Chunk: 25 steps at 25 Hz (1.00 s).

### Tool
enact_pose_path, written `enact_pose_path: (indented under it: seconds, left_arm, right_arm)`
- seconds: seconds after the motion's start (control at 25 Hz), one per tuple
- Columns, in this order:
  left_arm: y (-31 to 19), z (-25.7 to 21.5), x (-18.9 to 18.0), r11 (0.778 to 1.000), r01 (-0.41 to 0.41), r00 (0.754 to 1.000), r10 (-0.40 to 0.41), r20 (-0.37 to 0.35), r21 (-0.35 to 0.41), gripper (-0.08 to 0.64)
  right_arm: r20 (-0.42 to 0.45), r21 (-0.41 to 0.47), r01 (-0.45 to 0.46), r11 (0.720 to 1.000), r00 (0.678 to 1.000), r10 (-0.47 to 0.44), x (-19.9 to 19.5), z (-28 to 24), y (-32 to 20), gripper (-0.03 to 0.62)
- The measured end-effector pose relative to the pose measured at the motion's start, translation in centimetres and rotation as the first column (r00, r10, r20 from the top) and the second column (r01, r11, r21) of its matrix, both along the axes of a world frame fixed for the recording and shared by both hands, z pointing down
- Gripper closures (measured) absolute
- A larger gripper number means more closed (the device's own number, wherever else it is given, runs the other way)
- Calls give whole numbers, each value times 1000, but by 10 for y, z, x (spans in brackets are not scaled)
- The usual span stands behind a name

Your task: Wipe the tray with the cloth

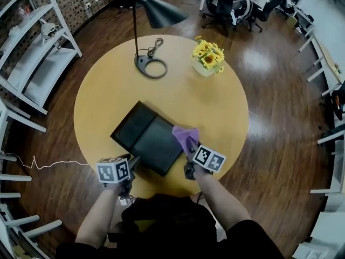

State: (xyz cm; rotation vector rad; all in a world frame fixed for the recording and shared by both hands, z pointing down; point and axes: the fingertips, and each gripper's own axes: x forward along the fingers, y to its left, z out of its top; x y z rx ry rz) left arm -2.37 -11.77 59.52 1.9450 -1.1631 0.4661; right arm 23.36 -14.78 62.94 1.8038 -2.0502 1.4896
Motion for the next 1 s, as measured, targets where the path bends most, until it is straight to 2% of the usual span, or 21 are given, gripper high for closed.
enact_pose_path:
  seconds: [0.08,0.16,0.24,0.32,0.48,0.56,0.68,0.76,0.8,0.92,1.0]
  left_arm:
    - [-46,-7,-47,992,11,990,-28,135,126,370]
    - [-82,-6,-79,982,-11,975,-33,221,191,369]
    - [-102,-2,-91,975,-52,974,2,228,214,370]
    - [-111,3,-91,969,-121,973,72,221,217,370]
    - [-114,17,-82,956,-225,959,184,215,189,366]
    - [-113,20,-82,944,-266,948,219,233,194,396]
    - [-109,24,-79,920,-344,917,287,278,185,442]
    - [-107,25,-75,911,-372,905,313,289,179,463]
    - [-106,25,-74,909,-378,902,318,292,178,463]
    - [-105,25,-73,902,-394,891,328,313,175,466]
    - [-103,26,-72,900,-401,888,336,314,169,468]
  right_arm:
    - [66,-19,-75,997,995,76,-5,8,4,472]
    - [115,-30,-141,989,983,144,-7,12,7,472]
    - [133,-36,-184,982,973,187,-8,13,12,472]
    - [129,-30,-196,980,972,198,-13,9,19,472]
    - [112,17,-242,970,964,239,-25,4,31,474]
    - [99,23,-280,960,956,276,-30,4,38,474]
    - [2,20,-342,939,940,342,-30,3,55,474]
    - [-67,23,-401,916,914,401,-34,2,70,472]
    - [-64,20,-424,905,903,425,-42,3,78,474]
    - [25,0,-464,886,886,464,-74,9,98,477]
    - [53,1,-472,882,880,471,-87,11,110,477]
